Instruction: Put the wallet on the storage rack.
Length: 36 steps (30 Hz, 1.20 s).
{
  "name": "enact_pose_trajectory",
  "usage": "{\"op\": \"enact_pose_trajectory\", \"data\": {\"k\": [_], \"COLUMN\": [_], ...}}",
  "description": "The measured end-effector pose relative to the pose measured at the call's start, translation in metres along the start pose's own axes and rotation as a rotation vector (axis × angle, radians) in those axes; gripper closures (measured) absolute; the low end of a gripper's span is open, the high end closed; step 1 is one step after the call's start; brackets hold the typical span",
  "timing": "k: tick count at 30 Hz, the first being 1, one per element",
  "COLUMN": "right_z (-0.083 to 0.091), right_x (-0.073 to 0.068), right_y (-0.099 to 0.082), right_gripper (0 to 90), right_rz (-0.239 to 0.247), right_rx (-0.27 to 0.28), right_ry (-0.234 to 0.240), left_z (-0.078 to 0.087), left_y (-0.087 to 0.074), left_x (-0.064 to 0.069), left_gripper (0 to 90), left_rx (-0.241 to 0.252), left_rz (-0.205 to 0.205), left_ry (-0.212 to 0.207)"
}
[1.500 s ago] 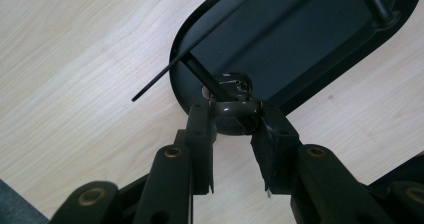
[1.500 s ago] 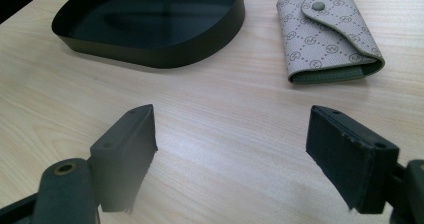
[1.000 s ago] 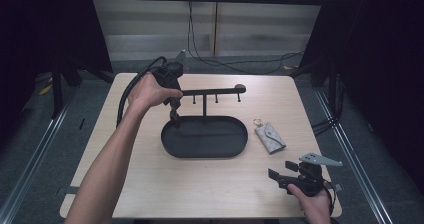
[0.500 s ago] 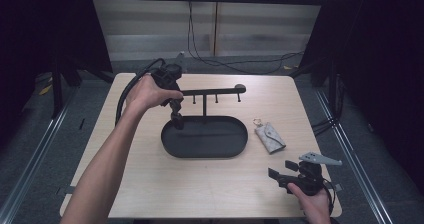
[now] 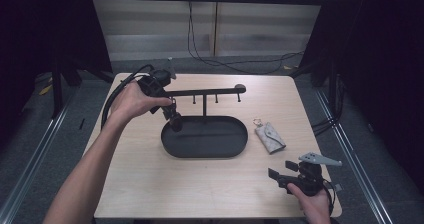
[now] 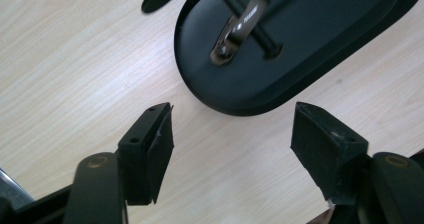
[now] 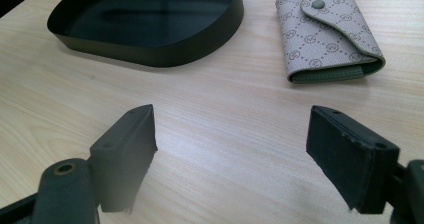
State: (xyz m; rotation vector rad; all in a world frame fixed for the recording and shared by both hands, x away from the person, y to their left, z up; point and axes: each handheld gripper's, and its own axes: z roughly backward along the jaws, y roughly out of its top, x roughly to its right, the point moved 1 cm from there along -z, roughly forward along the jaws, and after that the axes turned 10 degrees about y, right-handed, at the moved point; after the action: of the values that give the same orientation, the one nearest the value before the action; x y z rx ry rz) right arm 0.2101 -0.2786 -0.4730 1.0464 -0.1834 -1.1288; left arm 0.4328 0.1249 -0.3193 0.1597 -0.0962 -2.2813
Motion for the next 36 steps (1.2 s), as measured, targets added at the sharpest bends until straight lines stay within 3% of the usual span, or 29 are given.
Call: {"op": "enact_pose_trajectory", "data": {"k": [2,3,4,7,10,13,17,21,25,30,34,36], "right_z": [0.0,-0.001,-0.002,-0.002,-0.002,-0.002,-0.001,-0.002,-0.002,-0.003,-0.004,-0.005], "right_x": [0.0,0.0,0.0,0.001,0.001,0.002,0.002,0.002,0.001,0.002,0.001,0.001], "right_y": [0.0,0.0,0.001,0.001,0.001,0.0,0.0,0.0,0.001,0.001,0.002,0.002], "right_gripper": [20.0,20.1,20.1,20.1,20.1,20.1,20.1,20.0,20.1,20.2,20.3,20.8], "right_rz": [-0.006,-0.007,-0.007,-0.009,-0.011,-0.015,-0.016,-0.022,-0.013,-0.014,-0.014,-0.015], "right_rx": [0.0,0.0,-0.003,-0.003,-0.001,-0.004,-0.005,-0.004,-0.009,-0.02,-0.03,-0.033], "right_ry": [-0.002,0.0,0.0,-0.002,-0.003,-0.005,-0.006,0.004,0.007,0.009,0.005,0.005], "left_z": [0.001,-0.001,-0.002,-0.006,-0.006,-0.007,-0.005,-0.008,-0.021,-0.044,-0.051,-0.05], "left_y": [-0.006,-0.009,-0.012,-0.021,-0.031,-0.039,-0.053,-0.066,-0.085,-0.11,-0.13,-0.141], "left_x": [-0.001,-0.001,-0.001,-0.003,-0.003,-0.006,-0.007,-0.006,-0.004,-0.005,-0.007,-0.007], "left_gripper": [29.9,28.9,29.4,26.4,25.1,23.4,18.8,19.6,18.5,18.5,18.5,18.5], "left_rx": [0.026,0.045,0.044,0.053,0.106,0.122,0.18,0.211,0.287,0.316,0.397,0.423], "left_rz": [-0.019,-0.042,-0.04,-0.043,-0.052,-0.046,-0.074,-0.097,-0.085,-0.081,-0.051,-0.067], "left_ry": [-0.018,-0.048,-0.074,-0.055,-0.071,-0.08,-0.114,-0.121,-0.149,-0.156,-0.182,-0.192]}}
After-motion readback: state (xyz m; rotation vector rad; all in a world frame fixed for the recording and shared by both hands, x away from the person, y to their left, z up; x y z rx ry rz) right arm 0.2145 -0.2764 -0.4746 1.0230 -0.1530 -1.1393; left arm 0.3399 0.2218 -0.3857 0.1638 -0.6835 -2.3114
